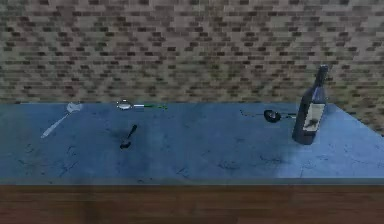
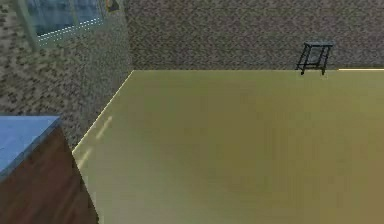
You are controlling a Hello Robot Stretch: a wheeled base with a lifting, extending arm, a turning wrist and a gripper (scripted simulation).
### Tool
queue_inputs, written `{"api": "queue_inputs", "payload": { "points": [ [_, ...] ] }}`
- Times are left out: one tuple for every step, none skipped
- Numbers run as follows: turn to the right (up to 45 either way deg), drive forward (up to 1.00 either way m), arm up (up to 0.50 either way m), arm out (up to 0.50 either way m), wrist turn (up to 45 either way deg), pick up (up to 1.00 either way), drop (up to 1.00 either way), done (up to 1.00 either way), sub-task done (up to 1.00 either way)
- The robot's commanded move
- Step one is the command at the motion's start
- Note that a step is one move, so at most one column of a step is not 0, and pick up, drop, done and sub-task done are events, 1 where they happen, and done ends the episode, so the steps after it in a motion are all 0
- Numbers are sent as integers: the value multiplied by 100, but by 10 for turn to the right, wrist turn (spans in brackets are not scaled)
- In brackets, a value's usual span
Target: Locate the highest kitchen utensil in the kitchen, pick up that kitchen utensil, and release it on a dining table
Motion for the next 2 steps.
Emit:
{"api": "queue_inputs", "payload": {
  "points": [
    [-450, 0, 0, 0, 0, 0, 0, 0, 0],
    [-360, 0, 0, 0, 0, 0, 0, 0, 0]
  ]
}}
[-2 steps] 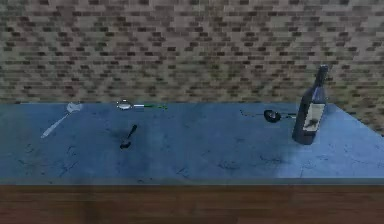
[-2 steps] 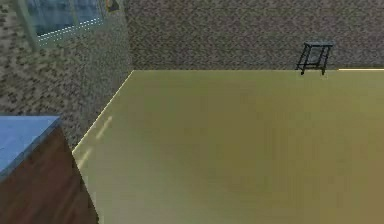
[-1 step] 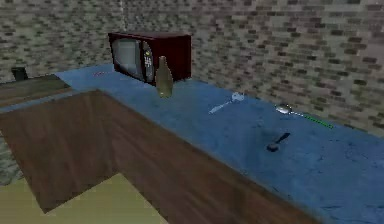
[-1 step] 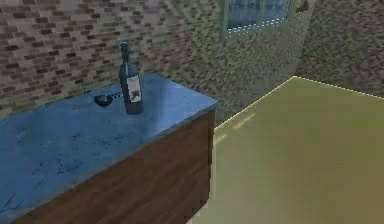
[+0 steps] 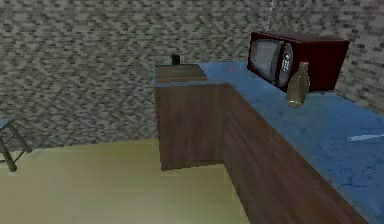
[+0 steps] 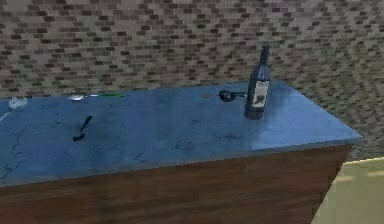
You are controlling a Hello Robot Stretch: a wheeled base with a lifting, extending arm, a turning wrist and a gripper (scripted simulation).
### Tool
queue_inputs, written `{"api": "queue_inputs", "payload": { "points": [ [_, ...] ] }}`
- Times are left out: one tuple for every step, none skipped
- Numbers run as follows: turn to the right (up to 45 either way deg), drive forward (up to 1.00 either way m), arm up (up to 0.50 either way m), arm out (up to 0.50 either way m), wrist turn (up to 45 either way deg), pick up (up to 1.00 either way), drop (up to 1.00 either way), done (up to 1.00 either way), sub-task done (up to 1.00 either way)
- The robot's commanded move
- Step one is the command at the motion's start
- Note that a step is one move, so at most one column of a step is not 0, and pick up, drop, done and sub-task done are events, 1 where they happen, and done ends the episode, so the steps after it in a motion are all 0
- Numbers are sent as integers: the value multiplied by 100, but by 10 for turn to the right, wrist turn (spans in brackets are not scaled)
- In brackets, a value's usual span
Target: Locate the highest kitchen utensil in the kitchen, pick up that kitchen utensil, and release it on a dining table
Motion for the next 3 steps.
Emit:
{"api": "queue_inputs", "payload": {
  "points": [
    [0, 30, 0, 0, 0, 0, 0, 0, 0],
    [-270, 0, 0, 0, 0, 0, 0, 0, 0],
    [-30, 0, 0, 0, 0, 0, 0, 0, 0]
  ]
}}
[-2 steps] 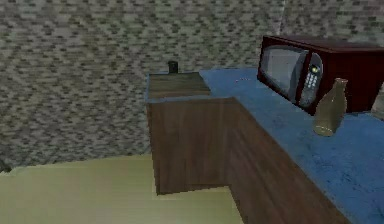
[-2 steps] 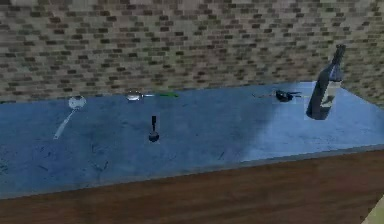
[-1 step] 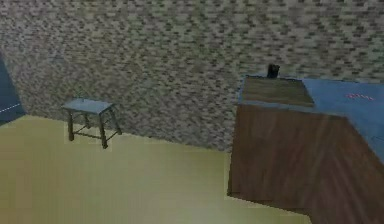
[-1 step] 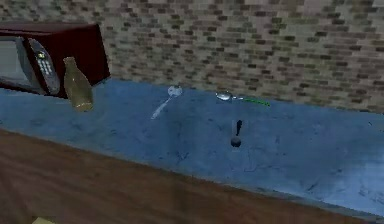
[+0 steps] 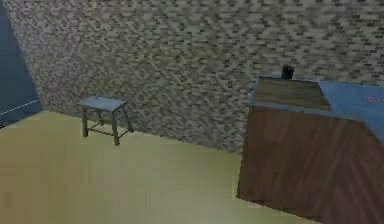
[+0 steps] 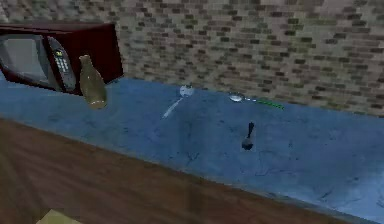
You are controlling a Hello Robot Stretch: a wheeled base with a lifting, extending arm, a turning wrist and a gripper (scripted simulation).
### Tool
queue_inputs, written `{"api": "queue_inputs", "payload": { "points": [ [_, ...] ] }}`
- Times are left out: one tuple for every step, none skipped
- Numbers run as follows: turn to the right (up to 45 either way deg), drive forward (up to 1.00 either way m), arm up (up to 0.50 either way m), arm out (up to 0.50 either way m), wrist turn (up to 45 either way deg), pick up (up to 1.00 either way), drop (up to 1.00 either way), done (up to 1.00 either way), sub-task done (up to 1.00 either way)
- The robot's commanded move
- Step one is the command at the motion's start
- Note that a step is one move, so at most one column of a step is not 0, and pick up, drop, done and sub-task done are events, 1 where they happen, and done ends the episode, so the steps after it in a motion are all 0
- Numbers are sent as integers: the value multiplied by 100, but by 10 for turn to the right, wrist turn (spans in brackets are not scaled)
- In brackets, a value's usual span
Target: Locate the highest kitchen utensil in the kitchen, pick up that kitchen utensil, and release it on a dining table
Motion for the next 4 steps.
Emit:
{"api": "queue_inputs", "payload": {
  "points": [
    [450, 0, 0, 0, 0, 0, 0, 0, 0],
    [450, 0, 0, 0, 0, 0, 0, 0, 0],
    [450, 0, 0, 0, 0, 0, 0, 0, 0],
    [180, 0, 0, 0, 0, 0, 0, 0, 0]
  ]
}}
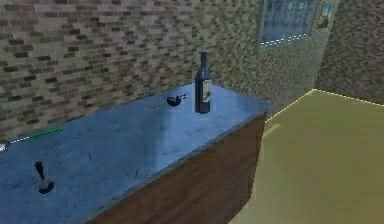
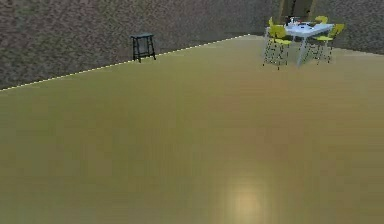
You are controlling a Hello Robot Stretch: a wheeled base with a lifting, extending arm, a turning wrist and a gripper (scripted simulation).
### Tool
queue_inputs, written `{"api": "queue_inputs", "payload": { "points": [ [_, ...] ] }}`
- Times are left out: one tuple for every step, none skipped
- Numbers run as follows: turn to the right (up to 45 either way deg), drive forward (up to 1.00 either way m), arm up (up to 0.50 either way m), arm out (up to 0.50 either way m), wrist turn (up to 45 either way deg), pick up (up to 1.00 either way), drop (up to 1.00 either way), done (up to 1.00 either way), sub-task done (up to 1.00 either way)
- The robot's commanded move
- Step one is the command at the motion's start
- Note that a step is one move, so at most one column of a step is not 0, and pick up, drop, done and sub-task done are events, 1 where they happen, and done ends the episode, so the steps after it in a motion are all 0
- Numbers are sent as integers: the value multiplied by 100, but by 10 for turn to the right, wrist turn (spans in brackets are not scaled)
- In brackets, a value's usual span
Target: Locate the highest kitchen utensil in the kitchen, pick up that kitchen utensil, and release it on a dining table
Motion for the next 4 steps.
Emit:
{"api": "queue_inputs", "payload": {
  "points": [
    [0, 25, 0, 0, 0, 0, 0, 0, 0],
    [-450, 0, 0, 0, 0, 0, 0, 0, 0],
    [-450, 0, 0, 0, 0, 0, 0, 0, 0],
    [-450, 0, 0, 0, 0, 0, 0, 0, 0]
  ]
}}
